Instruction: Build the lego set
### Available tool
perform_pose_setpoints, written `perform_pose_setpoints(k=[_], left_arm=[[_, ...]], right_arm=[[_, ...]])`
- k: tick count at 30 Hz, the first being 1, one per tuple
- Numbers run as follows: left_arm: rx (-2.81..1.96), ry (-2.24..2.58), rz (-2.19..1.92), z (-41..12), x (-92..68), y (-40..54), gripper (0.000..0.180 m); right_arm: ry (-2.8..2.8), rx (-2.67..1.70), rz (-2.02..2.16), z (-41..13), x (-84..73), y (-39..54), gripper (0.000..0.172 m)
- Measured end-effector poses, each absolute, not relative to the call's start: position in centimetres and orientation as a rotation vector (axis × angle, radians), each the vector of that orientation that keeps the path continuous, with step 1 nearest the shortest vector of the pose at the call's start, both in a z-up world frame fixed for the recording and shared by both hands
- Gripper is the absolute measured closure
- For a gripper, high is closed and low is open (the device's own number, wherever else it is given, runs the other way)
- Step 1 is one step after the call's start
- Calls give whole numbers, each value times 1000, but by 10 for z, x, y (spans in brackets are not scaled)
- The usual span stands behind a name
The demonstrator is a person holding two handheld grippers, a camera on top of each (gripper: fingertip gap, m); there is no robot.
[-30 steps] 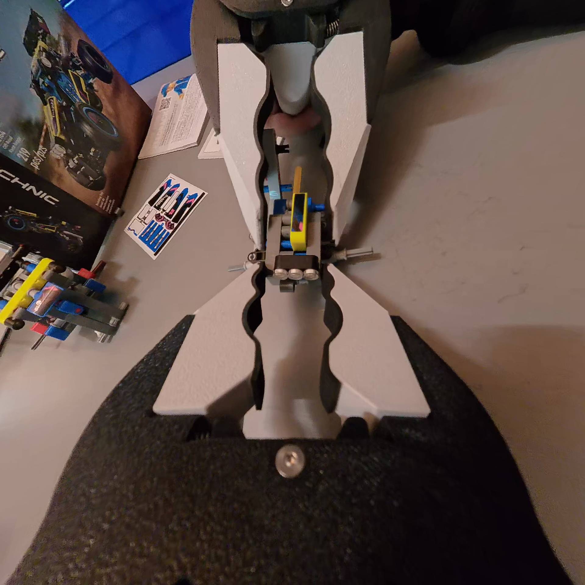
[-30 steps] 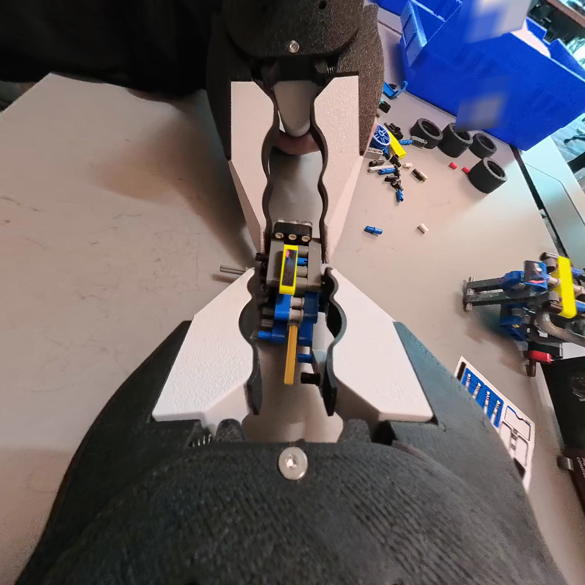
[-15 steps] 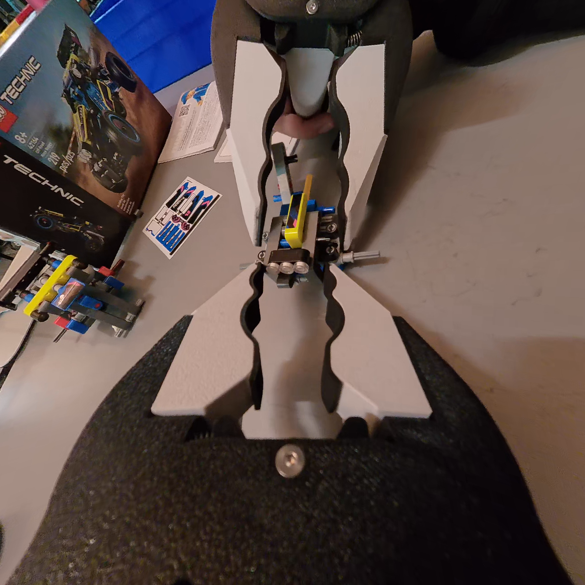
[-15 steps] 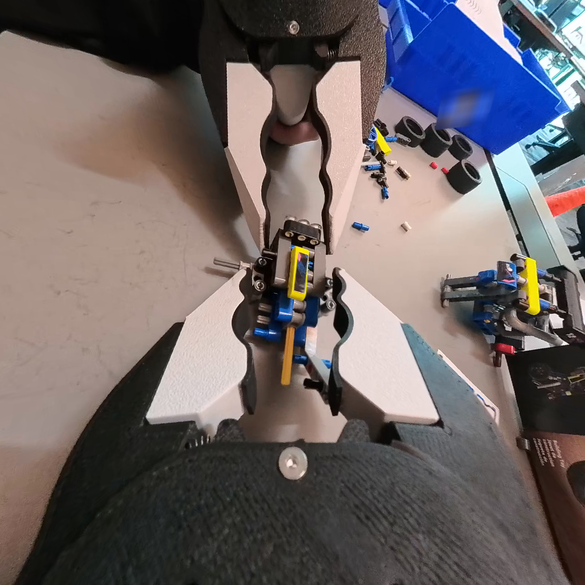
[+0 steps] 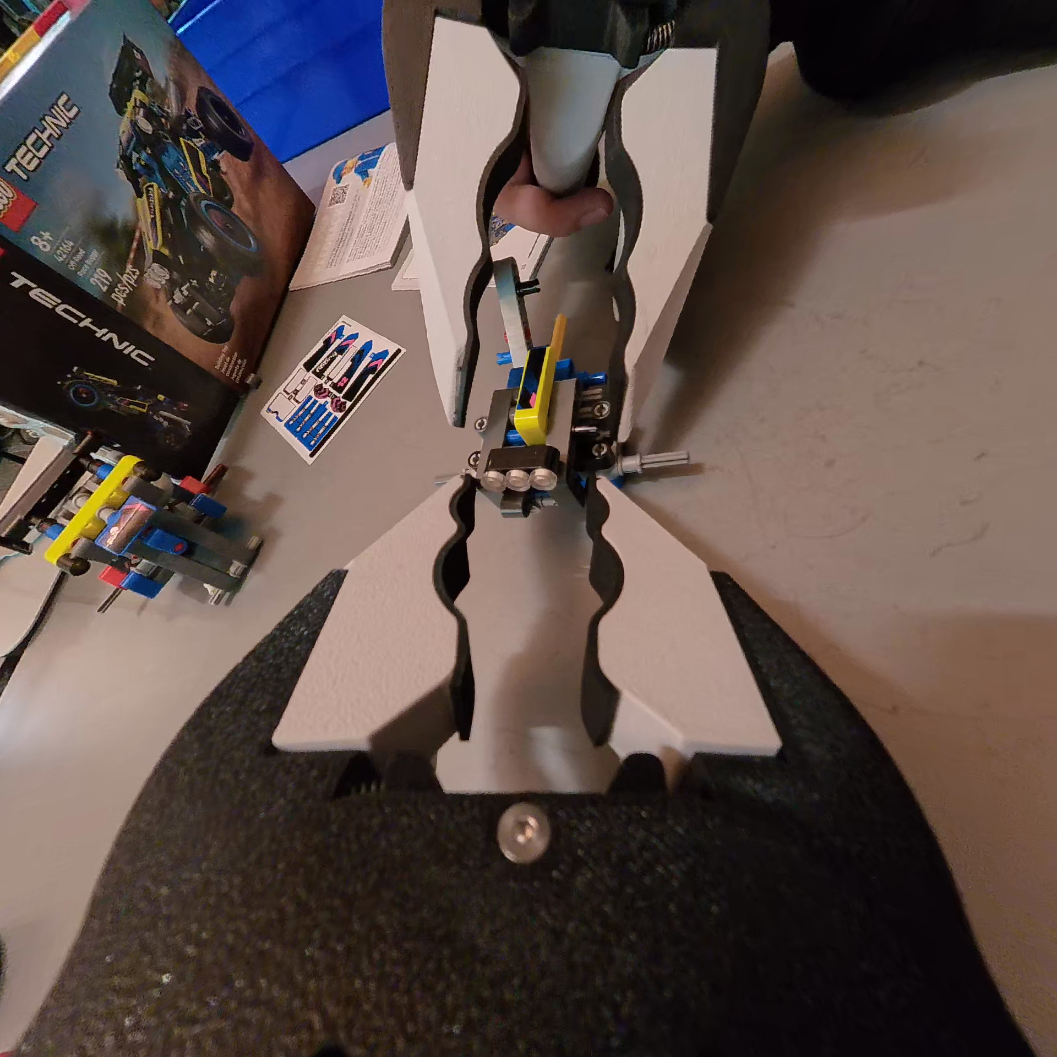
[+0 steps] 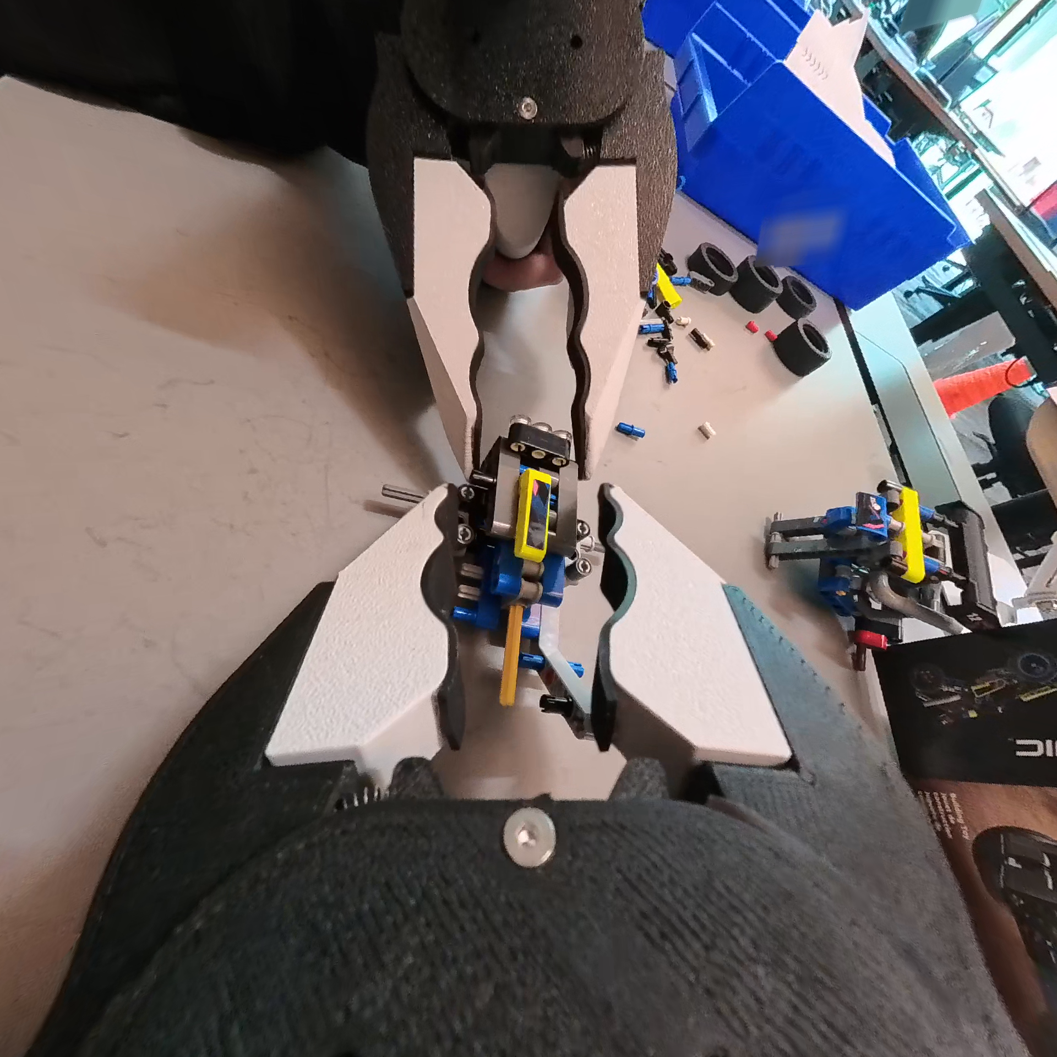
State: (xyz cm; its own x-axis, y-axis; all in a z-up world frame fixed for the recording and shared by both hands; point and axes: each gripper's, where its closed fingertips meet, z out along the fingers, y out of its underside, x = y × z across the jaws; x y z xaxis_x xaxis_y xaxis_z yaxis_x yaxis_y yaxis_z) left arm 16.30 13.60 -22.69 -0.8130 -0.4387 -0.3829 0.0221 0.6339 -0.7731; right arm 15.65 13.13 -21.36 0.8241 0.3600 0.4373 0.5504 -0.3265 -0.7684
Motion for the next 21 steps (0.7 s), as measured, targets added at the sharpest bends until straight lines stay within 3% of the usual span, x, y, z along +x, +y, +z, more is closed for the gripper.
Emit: perform_pose_setpoints(k=[1, 21], left_arm=[[-325, 2305, -1096, -227, 163, 136, 145], [-343, 2317, -1088, -229, 165, 137, 144]], right_arm=[[-679, -1946, -227, -213, 156, 131, 124], [-607, -1859, -280, -193, 163, 135, 125]])
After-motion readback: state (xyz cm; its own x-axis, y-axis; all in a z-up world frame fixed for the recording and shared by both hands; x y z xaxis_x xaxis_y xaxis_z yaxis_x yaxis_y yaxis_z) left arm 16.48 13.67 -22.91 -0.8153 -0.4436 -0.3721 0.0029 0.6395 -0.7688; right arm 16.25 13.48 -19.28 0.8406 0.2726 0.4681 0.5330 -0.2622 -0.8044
